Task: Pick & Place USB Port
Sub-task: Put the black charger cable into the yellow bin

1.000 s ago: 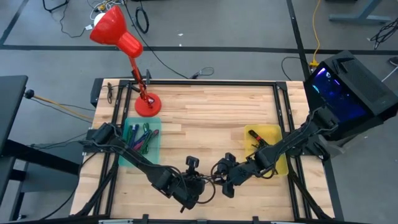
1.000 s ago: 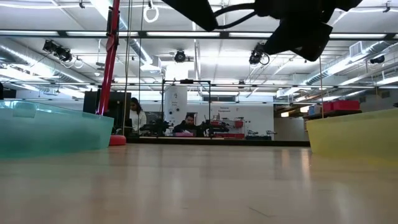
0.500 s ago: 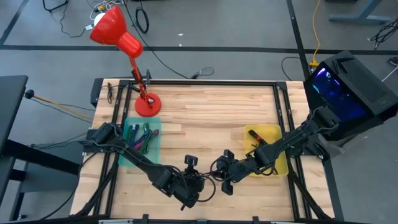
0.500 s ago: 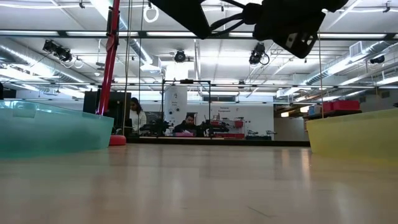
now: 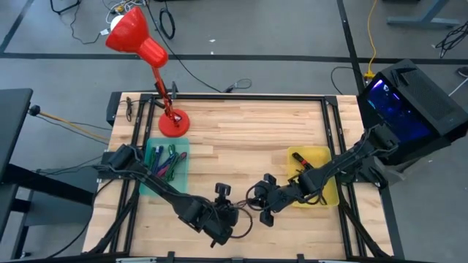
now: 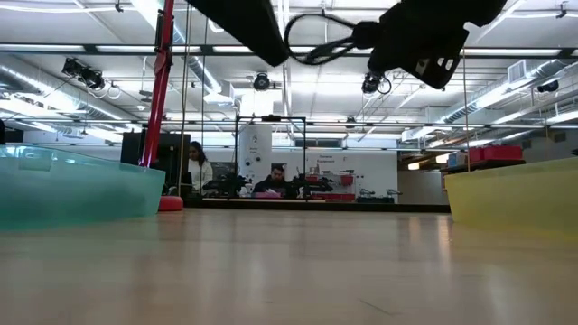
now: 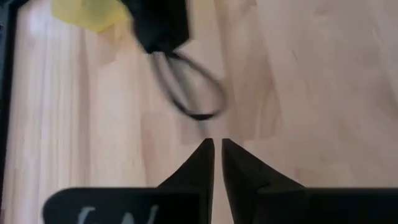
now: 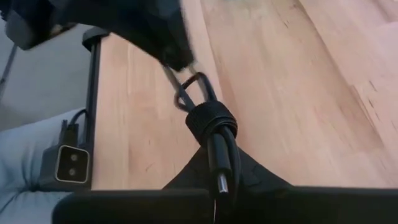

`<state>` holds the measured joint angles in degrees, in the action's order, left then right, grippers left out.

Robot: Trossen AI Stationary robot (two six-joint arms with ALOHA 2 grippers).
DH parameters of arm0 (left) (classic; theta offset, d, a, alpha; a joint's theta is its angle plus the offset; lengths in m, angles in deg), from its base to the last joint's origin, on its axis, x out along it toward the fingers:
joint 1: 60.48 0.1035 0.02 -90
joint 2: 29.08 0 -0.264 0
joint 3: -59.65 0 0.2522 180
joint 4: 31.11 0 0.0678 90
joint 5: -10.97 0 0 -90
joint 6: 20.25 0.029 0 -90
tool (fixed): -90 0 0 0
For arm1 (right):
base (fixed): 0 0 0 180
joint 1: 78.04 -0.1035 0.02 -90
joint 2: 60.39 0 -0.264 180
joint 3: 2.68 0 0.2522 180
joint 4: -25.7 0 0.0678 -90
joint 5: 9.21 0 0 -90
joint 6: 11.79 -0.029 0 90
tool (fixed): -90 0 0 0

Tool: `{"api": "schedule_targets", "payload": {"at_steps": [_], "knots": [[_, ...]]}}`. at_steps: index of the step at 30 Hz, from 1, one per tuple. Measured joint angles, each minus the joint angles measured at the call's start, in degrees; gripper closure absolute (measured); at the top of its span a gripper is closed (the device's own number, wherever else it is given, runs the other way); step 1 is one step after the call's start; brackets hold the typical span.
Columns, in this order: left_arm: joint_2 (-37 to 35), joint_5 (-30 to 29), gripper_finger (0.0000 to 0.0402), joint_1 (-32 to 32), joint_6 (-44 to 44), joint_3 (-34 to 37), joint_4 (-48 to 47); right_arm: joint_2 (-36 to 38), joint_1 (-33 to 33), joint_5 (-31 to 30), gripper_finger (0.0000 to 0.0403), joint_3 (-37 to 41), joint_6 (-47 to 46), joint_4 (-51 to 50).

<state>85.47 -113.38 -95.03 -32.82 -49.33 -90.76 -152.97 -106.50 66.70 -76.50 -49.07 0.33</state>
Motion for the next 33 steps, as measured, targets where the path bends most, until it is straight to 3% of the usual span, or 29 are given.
{"api": "schedule_targets", "payload": {"at_steps": [12,19,25,33], "knots": [[0.03,-0.81,0.0360,-1.19,-9.89,0.00,-12.85,0.28,2.15,-0.47,0.0396,-0.02,-1.17,-4.41],[0.03,-1.24,0.0360,-3.03,-16.22,0.00,-20.02,6.51,3.75,-8.01,0.0396,-0.04,-9.14,-23.11],[0.03,-2.12,0.0360,-4.86,-21.42,0.00,-25.01,15.55,2.99,-10.96,0.0396,-0.04,-18.59,-36.94],[0.03,-3.89,0.0360,-8.22,-27.89,0.00,-30.58,23.77,-0.71,-6.82,0.0396,-0.04,-35.33,-56.39]]}}
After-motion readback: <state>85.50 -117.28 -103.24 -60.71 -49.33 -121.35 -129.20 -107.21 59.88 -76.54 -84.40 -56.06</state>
